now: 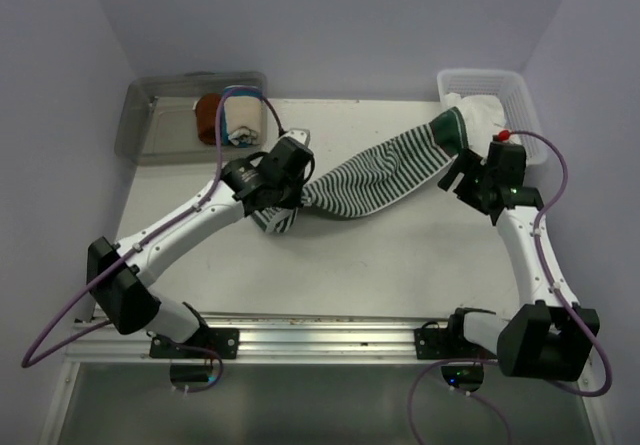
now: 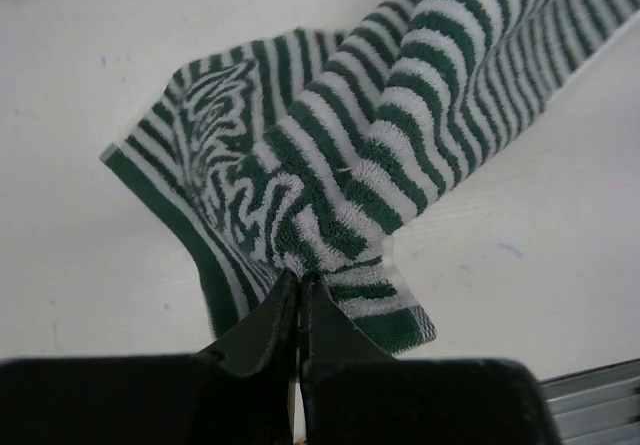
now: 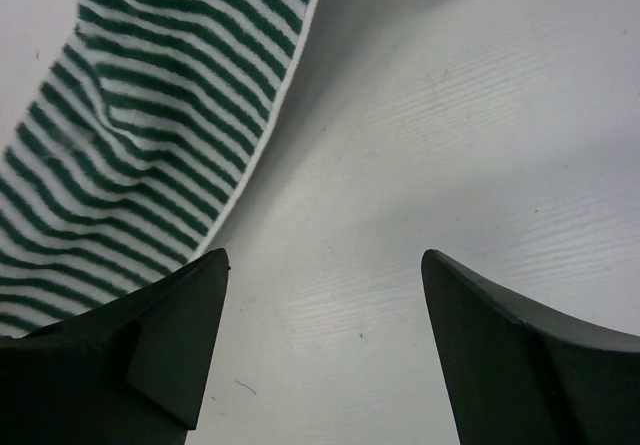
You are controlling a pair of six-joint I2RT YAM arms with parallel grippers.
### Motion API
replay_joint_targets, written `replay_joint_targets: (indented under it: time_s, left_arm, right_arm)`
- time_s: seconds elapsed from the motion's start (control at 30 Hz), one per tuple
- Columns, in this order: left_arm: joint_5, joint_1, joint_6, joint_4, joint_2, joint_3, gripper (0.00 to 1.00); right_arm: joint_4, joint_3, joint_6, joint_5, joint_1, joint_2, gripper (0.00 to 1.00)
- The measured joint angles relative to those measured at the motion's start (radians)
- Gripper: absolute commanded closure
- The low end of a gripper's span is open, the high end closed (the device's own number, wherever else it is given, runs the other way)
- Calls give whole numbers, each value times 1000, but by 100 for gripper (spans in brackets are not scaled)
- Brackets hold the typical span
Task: Roll the towels
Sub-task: Flatten the towel
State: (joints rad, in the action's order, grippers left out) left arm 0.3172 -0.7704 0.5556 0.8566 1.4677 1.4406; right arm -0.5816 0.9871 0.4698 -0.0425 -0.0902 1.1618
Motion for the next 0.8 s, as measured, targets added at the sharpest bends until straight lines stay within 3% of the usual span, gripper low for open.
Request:
replay_joint_targets:
  time_s: [0.17, 0.37, 0.8]
  left_arm:
    - [-17, 89, 0, 27, -6, -199, 100]
    - [-18, 254, -2, 35, -89, -277, 100]
    - [-11, 287, -27, 22, -102, -295, 100]
  right_arm:
    - [52, -64, 18, -51, 31, 59, 21]
    - [89, -111, 54, -65, 92, 104, 21]
    - [233, -85, 94, -31, 127, 404, 24]
